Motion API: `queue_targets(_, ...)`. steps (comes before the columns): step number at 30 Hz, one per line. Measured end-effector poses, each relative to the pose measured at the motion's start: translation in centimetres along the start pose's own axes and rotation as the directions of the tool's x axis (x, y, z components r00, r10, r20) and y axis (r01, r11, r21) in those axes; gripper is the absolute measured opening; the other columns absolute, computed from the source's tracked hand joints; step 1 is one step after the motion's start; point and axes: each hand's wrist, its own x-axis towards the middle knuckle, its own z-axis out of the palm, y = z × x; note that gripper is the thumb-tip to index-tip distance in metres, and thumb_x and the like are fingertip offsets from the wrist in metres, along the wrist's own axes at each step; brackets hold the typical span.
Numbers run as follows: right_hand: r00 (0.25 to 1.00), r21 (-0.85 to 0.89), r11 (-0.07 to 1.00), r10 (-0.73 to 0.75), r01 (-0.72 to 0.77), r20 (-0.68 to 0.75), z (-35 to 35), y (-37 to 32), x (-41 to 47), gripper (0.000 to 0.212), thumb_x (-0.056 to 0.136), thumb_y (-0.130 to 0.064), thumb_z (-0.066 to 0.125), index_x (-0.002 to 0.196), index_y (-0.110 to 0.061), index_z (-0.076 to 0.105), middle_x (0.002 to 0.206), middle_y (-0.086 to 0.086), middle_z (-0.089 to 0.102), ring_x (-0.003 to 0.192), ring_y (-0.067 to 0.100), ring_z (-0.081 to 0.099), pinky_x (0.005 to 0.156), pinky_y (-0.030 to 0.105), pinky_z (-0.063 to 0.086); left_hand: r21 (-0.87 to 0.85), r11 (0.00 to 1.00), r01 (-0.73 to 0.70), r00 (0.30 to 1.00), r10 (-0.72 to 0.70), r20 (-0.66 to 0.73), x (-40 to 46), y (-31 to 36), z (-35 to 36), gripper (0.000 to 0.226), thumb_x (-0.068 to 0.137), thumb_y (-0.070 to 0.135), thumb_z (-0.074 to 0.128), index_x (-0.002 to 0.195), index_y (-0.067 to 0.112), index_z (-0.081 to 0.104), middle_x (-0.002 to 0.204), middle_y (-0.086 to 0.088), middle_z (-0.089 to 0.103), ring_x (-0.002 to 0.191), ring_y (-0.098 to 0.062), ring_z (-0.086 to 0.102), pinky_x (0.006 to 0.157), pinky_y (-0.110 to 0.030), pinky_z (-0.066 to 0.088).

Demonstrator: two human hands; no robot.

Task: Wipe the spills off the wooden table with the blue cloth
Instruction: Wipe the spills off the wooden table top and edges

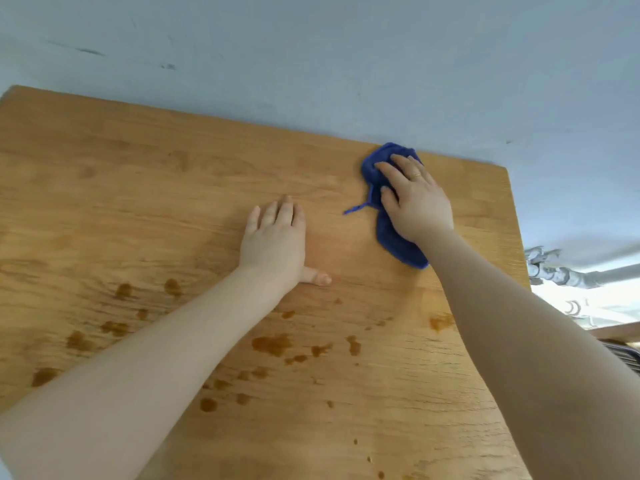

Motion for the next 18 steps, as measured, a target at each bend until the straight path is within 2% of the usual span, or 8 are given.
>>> queue_targets(2,0.998,-0.015,0.997,0.070,-0.070,-0.002,0.0,-0.3,0.6,0.042,0.096,-0.029,0.037,0.138,-0.026,0.038,0.151,0.000,0.028,0.141,0.020,0.016,0.106,0.040,0.030,-0.042,0.999,-0.012,1.000,0.013,0.023,0.2,0.0,-0.2,0.124,0.064,0.073,0.061,0.149,0.009,-0.003,0.158,-0.009,-0.008,0.145,-0.025,-0.001,0.117,-0.038,-0.001)
queue_targets(4,0.998,-0.012,0.998,0.060,-0.060,0.005,0.0,-0.9,-0.9,0.043,0.096,-0.030,0.037,0.139,-0.025,0.038,0.151,0.002,0.029,0.141,0.022,0.017,0.107,0.042,0.030,-0.047,0.999,-0.012,0.998,0.015,0.065,0.1,0.3,-0.5,0.125,0.065,0.071,0.062,0.148,0.006,-0.005,0.157,-0.010,-0.010,0.145,-0.027,-0.002,0.117,-0.037,0.000)
queue_targets(9,0.981,-0.005,0.982,-0.190,0.190,0.035,-0.5,-2.9,-7.1,0.046,0.092,-0.037,0.032,0.131,-0.022,0.049,0.143,0.005,0.043,0.134,0.029,0.034,0.099,0.042,0.037,-0.098,0.995,0.000,0.995,0.010,0.097,0.2,0.4,-1.0,0.126,0.066,0.066,0.065,0.148,0.005,-0.008,0.157,-0.010,-0.013,0.145,-0.027,-0.005,0.117,-0.035,0.003)
queue_targets(12,0.960,0.023,0.962,-0.272,0.271,0.061,-0.5,-1.9,-5.6,0.042,0.092,-0.033,0.034,0.129,-0.021,0.052,0.141,0.006,0.045,0.132,0.030,0.037,0.097,0.043,0.039,-0.116,0.993,0.005,0.994,0.008,0.111,0.2,0.4,-1.0,0.125,0.066,0.066,0.066,0.148,0.007,-0.008,0.157,-0.007,-0.015,0.145,-0.025,-0.007,0.117,-0.034,0.007)
queue_targets(15,0.981,0.022,0.981,-0.194,0.194,0.010,-0.4,-0.2,-1.7,0.045,0.090,-0.034,0.035,0.127,-0.019,0.054,0.138,0.008,0.048,0.130,0.032,0.039,0.100,0.045,0.039,-0.094,0.996,-0.007,0.995,0.016,0.094,0.4,0.3,-0.8,0.125,0.066,0.068,0.065,0.148,0.007,-0.008,0.157,-0.007,-0.015,0.145,-0.025,-0.007,0.117,-0.034,0.006)
queue_targets(18,0.998,0.020,0.998,-0.067,0.067,-0.014,-0.5,1.2,1.7,0.042,0.093,-0.031,0.039,0.133,-0.020,0.048,0.144,0.003,0.040,0.135,0.028,0.031,0.103,0.041,0.034,-0.065,0.998,-0.023,0.997,0.028,0.068,0.4,0.0,-0.4,0.126,0.065,0.072,0.061,0.148,0.009,-0.009,0.157,-0.008,-0.014,0.145,-0.025,-0.006,0.117,-0.034,0.001)
